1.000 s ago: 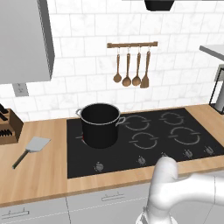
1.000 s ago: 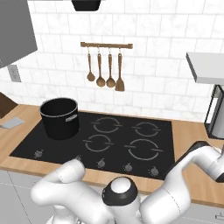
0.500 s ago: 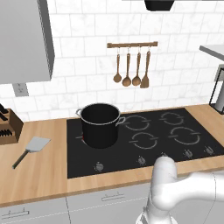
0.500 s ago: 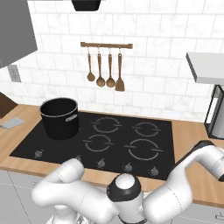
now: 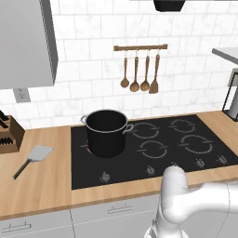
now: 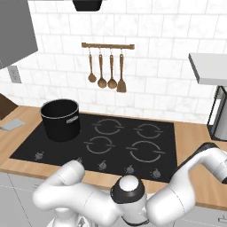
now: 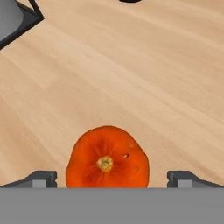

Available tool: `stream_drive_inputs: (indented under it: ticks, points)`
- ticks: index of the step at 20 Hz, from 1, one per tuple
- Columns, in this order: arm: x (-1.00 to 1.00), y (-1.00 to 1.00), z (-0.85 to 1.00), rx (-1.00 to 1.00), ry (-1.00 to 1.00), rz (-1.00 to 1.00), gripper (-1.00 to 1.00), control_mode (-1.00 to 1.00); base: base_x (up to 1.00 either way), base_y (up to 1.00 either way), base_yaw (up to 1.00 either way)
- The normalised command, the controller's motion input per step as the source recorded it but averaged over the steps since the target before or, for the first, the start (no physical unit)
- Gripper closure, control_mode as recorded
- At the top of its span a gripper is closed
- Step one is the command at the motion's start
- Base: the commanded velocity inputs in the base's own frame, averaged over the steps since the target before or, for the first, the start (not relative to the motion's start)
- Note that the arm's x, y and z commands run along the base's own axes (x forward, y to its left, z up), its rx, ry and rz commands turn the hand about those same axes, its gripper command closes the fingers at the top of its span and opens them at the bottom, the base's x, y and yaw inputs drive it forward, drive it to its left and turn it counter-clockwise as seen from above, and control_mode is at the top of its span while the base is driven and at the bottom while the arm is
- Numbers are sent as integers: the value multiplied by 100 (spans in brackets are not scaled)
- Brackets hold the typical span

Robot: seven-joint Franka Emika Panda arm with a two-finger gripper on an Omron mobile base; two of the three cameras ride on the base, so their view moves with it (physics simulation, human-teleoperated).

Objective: Put the tomato and squash in the pot. Retrieve the spatula and lightly stir the vegetables in the pot.

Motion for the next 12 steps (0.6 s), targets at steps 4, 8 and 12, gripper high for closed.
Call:
stream_drive_inputs:
  ticks: [4,8,12]
  points:
    - [6,0,-8,0,0,0,-100,-100,0,0,0]
    - [2,0,-12,0,0,0,-100,-100,0,0,0]
    - [0,0,-15,1,0,0,-100,-100,0,0,0]
